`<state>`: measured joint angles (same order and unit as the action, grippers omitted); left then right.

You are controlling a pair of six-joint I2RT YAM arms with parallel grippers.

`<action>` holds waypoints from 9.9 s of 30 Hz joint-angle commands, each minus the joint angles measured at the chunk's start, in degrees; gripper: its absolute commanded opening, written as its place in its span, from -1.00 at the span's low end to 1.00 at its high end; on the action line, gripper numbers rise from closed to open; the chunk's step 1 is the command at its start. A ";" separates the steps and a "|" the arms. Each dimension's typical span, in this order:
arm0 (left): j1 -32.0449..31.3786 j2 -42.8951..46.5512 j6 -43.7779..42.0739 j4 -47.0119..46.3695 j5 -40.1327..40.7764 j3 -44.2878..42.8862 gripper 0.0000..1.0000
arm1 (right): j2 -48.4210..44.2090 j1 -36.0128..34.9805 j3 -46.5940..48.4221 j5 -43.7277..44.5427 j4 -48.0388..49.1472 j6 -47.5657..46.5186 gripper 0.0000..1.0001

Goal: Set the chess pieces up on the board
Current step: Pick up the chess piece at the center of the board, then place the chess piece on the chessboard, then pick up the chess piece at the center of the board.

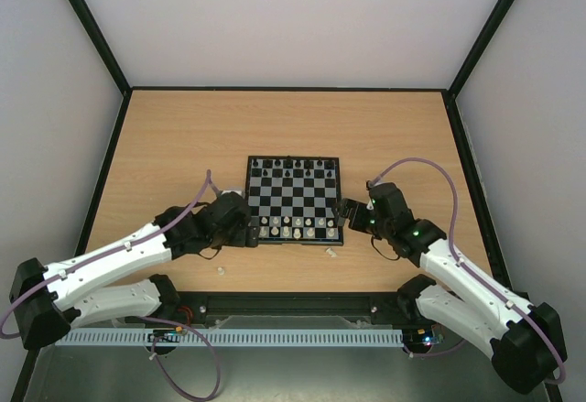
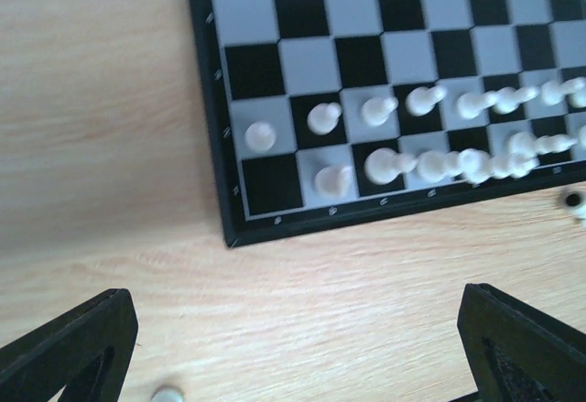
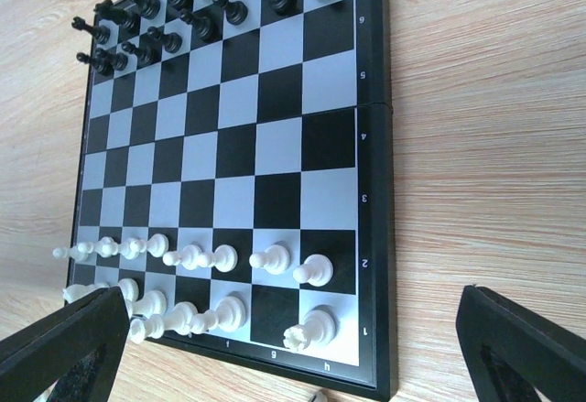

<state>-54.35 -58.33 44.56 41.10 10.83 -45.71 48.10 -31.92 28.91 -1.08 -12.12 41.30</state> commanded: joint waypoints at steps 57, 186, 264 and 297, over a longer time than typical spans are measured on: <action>-0.08 -11.18 12.58 8.95 -5.76 4.90 -0.72 | 0.90 0.19 -1.49 -11.49 1.97 -7.55 0.97; 7.44 -3.87 -9.51 -13.37 -3.02 -8.99 0.98 | 3.75 0.19 3.78 0.24 -2.00 -2.96 0.97; 7.42 3.49 -13.53 -17.27 -11.54 -2.45 0.98 | 18.41 -28.67 -0.51 17.39 -4.72 14.43 -0.17; 7.41 2.43 -13.28 -18.52 -12.22 -0.81 0.98 | 26.66 -33.48 0.56 16.97 -2.58 13.77 -0.45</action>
<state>-46.74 -55.59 31.29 23.05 -1.08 -47.51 72.82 -64.88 29.21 15.09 -11.66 54.28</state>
